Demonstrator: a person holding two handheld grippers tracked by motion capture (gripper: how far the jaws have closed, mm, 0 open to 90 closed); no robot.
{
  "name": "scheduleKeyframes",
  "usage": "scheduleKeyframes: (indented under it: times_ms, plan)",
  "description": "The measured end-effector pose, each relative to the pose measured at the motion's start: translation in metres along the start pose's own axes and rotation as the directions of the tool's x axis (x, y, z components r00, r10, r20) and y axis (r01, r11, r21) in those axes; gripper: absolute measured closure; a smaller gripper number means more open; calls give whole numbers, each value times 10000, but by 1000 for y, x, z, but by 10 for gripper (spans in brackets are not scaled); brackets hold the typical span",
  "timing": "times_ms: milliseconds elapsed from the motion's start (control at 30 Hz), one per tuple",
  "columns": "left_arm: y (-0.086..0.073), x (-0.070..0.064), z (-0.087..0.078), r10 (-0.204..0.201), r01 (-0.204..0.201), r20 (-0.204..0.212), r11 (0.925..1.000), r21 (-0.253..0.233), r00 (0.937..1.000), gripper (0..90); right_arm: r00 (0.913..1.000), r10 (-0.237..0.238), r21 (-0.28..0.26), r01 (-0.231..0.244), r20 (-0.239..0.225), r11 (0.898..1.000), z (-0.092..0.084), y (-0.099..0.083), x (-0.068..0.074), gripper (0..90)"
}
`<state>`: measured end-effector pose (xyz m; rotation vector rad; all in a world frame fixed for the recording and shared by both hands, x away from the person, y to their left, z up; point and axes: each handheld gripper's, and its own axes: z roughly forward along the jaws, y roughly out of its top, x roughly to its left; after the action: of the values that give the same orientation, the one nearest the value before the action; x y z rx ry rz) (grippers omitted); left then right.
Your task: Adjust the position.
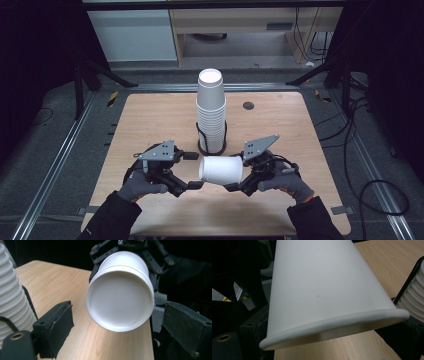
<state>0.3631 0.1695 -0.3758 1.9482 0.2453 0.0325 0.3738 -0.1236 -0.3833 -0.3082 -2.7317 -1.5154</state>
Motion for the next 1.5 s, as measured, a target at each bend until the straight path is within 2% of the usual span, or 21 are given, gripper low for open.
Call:
scheduleKeyframes:
  times_ms: [200, 433, 600, 767, 1100, 1200, 1333, 1500]
  plan:
    - [-3, 0, 5, 105, -106, 22, 9991, 417, 9999, 79, 9998, -172, 411, 171, 33, 9990, 4, -1, 0, 87]
    - [-3, -2, 9, 171, -180, 145, 9978, 632, 9997, 75, 9994, -321, 826, 310, 116, 9961, 10, -2, 1, 87]
    - [-5, -4, 15, 245, -276, 282, 9927, 1171, 9993, 76, 9988, -495, 1108, 492, 2, 9926, 15, 0, 3, 88]
    - [-5, -5, 20, 342, -381, 294, 9886, 1456, 9990, 75, 9981, -616, 1431, 619, -68, 9878, 20, 0, 4, 89]
    - [-8, -4, 27, 430, -441, 97, 9780, 2038, 9990, 81, 9973, -729, 1855, 732, -87, 9799, 30, 1, 5, 89]
    - [-9, -4, 30, 512, -519, 89, 9724, 2274, 9986, 86, 9969, -777, 1937, 784, -114, 9779, 33, 3, 6, 89]
    - [-9, -4, 33, 497, -506, 98, 9680, 2457, 9987, 90, 9965, -838, 1993, 836, -77, 9764, 35, 4, 6, 88]
    - [-10, -4, 34, 416, -431, 112, 9684, 2457, 9991, 103, 9960, -883, 2018, 887, -113, 9754, 37, 5, 7, 89]
